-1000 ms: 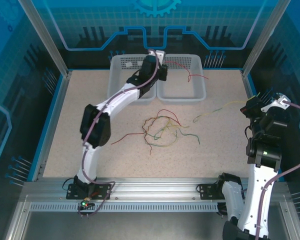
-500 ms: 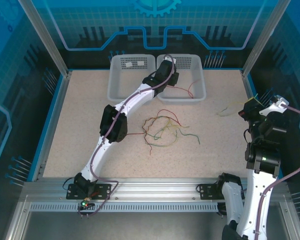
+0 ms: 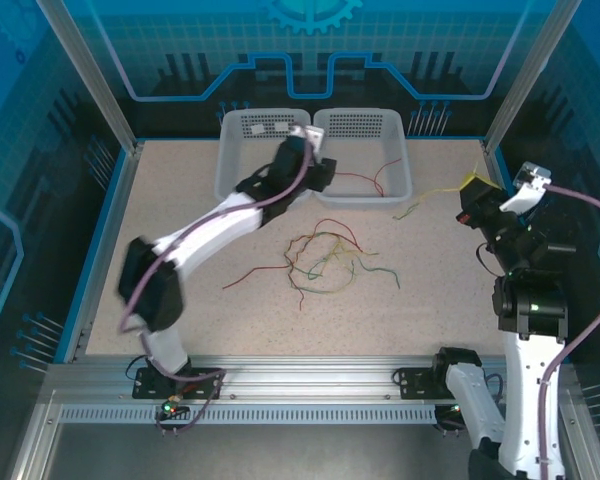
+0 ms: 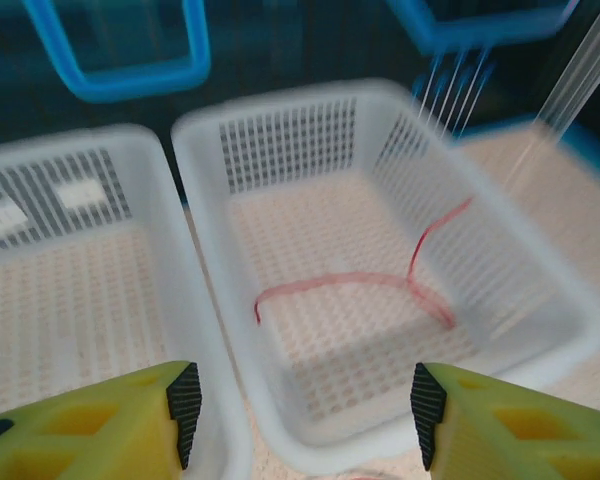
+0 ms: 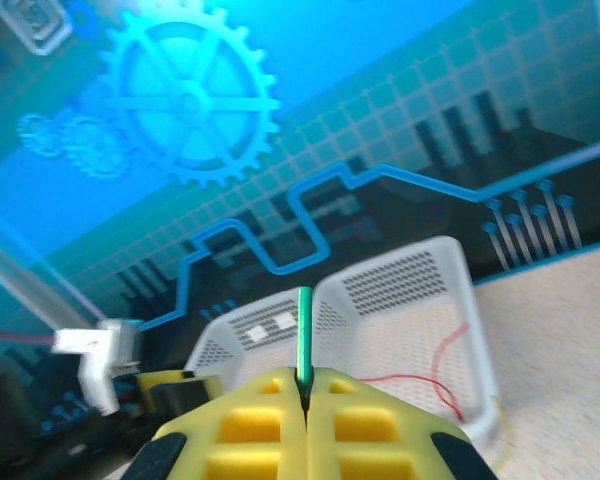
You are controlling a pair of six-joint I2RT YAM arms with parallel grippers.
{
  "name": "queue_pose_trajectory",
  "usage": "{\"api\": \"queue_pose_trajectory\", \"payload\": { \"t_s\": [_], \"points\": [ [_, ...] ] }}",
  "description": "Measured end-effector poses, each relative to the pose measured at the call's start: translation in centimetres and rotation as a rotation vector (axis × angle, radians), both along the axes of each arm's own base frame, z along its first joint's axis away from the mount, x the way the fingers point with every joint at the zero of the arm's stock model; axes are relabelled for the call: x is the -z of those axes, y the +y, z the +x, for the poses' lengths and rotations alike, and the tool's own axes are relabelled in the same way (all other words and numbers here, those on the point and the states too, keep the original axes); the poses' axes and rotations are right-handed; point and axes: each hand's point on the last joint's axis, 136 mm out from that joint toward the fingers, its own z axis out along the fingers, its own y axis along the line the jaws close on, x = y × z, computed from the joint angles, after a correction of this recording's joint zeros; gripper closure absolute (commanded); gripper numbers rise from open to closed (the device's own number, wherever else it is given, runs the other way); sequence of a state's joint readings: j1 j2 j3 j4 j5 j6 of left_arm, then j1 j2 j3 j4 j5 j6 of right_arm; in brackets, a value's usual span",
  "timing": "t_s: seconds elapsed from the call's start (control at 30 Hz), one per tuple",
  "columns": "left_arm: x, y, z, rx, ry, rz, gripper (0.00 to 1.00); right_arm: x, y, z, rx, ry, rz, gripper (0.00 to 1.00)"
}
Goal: Untangle the cables
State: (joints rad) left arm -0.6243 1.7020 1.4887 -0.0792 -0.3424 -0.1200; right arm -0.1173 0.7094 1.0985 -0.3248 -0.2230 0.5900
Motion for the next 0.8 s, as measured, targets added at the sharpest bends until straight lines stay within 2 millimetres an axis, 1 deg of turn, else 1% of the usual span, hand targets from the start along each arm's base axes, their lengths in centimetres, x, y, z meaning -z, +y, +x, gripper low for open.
{"api": "queue_pose_trajectory", "payload": {
  "t_s": [0.07, 0.1, 0.13, 0.17, 0.2, 0.23, 0.27, 0.3, 0.4, 0.47, 0.5, 0.57, 0.7, 0.8],
  "points": [
    [-4.0, 2.2, -3.3, 0.006, -0.098, -0.1, 0.39, -1.1, 1.7, 0.4, -0.065, -0.027, -0.007, 1.0],
    [-5.1, 3.0, -4.6, 0.011, -0.131, -0.137, 0.39, -1.5, 2.4, 0.7, -0.094, -0.037, -0.011, 1.0],
    [-6.1, 3.7, -5.9, 0.019, -0.165, -0.171, 0.39, -1.7, 3.3, 1.1, -0.126, -0.043, -0.014, 1.0],
    [-6.5, 4.2, -7.0, 0.032, -0.191, -0.196, 0.39, -1.8, 4.2, 1.6, -0.157, -0.046, -0.017, 1.0],
    [-6.2, 4.6, -7.8, 0.041, -0.202, -0.207, 0.39, -1.9, 5.1, 2.0, -0.183, -0.047, -0.02, 1.0],
    [-5.4, 5.0, -8.7, 0.05, -0.209, -0.214, 0.39, -1.8, 6.2, 2.7, -0.214, -0.046, -0.028, 1.0],
    [-3.9, 5.4, -9.5, 0.057, -0.199, -0.209, 0.4, -1.6, 7.1, 3.2, -0.239, -0.042, -0.036, 1.0],
    [-2.3, 5.8, -10.1, 0.06, -0.184, -0.199, 0.4, -1.4, 8.0, 3.8, -0.259, -0.036, -0.042, 1.0],
    [3.9, 7.5, -12.3, 0.053, -0.109, -0.144, 0.4, -0.5, 11.1, 5.6, -0.327, -0.02, -0.069, 1.0],
    [6.3, 8.3, -13.3, 0.045, -0.079, -0.119, 0.39, -0.2, 12.9, 6.5, -0.361, -0.02, -0.082, 1.0],
    [7.0, 8.7, -13.6, 0.038, -0.072, -0.112, 0.38, -0.2, 14.0, 7.0, -0.379, -0.023, -0.091, 1.0],
    [7.6, 9.3, -13.8, 0.018, -0.071, -0.104, 0.36, -0.4, 15.8, 7.8, -0.41, -0.032, -0.106, 1.0],
    [7.5, 11.0, -13.3, -0.082, -0.086, -0.09, 0.36, -1.2, 18.9, 9.6, -0.448, -0.068, -0.134, 1.0],
    [7.5, 12.3, -13.4, -0.15, -0.099, -0.098, 0.36, -1.8, 20.4, 11.4, -0.452, -0.088, -0.143, 1.0]
  ]
}}
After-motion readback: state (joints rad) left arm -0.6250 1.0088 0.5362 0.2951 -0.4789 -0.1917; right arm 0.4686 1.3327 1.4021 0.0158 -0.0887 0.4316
